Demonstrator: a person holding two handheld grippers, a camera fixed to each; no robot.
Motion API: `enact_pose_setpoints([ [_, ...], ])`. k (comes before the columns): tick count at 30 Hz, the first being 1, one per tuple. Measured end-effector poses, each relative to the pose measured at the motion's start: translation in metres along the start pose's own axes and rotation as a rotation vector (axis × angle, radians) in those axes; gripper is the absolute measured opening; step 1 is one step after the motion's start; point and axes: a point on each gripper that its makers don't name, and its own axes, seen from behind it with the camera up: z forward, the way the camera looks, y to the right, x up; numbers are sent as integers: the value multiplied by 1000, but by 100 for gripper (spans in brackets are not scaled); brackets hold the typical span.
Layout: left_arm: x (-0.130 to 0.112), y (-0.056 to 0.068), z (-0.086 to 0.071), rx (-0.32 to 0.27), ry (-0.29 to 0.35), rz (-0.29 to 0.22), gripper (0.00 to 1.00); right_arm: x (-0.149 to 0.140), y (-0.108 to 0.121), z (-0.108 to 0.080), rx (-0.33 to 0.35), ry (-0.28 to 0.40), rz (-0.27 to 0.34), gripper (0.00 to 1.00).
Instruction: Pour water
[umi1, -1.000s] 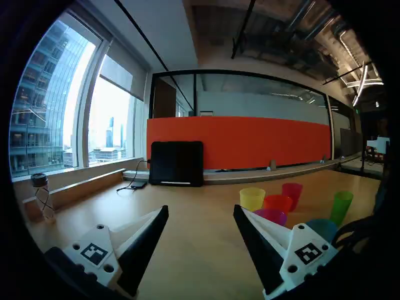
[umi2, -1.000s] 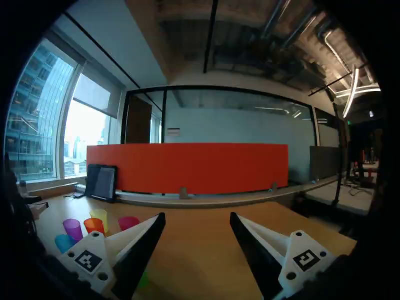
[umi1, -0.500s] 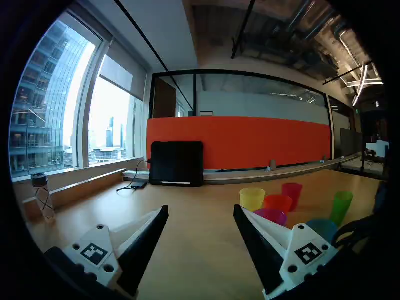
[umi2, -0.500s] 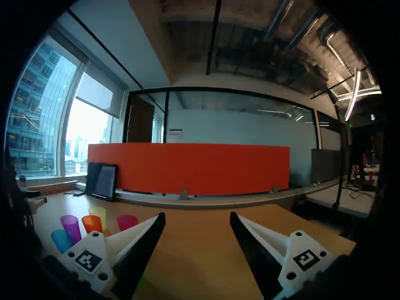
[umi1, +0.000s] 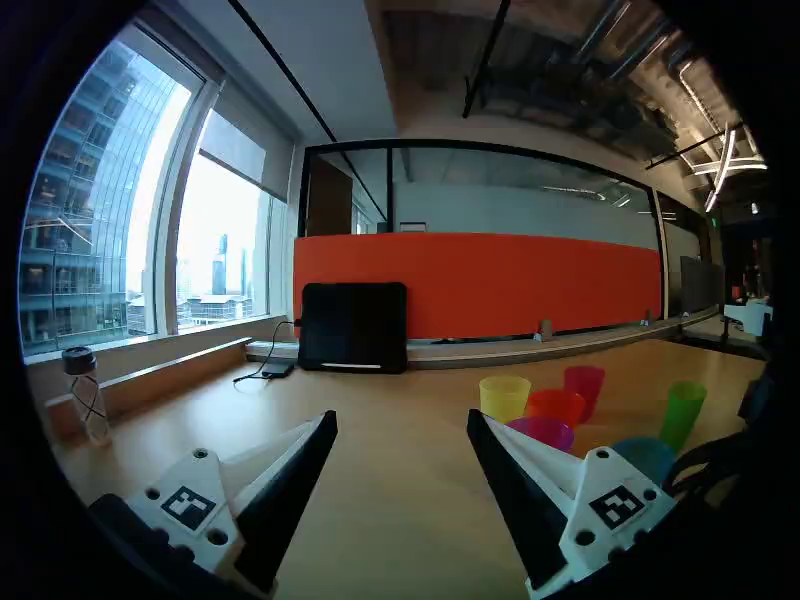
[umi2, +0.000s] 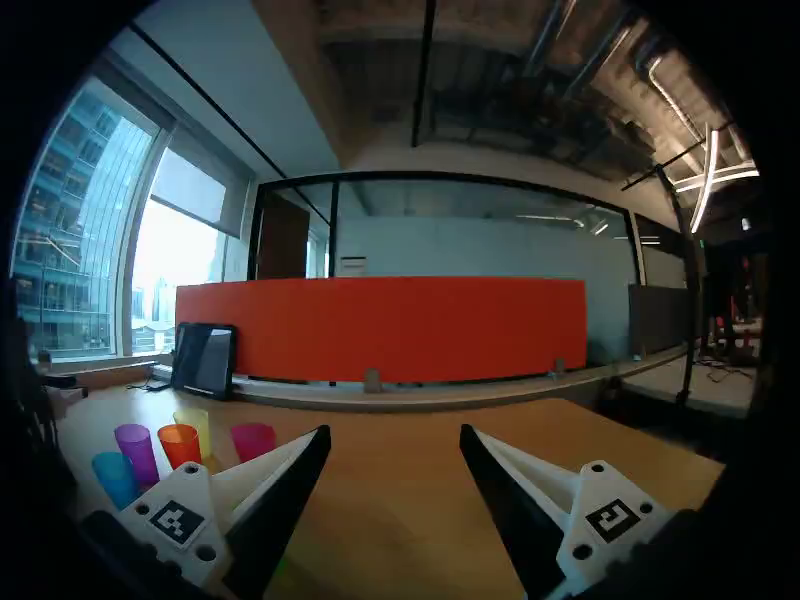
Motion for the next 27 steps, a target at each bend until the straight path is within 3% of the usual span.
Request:
enact_pose_setpoints([
  [27,0,-1,1,0,0,0,97,-31,15,-5,2,-23,14,100],
])
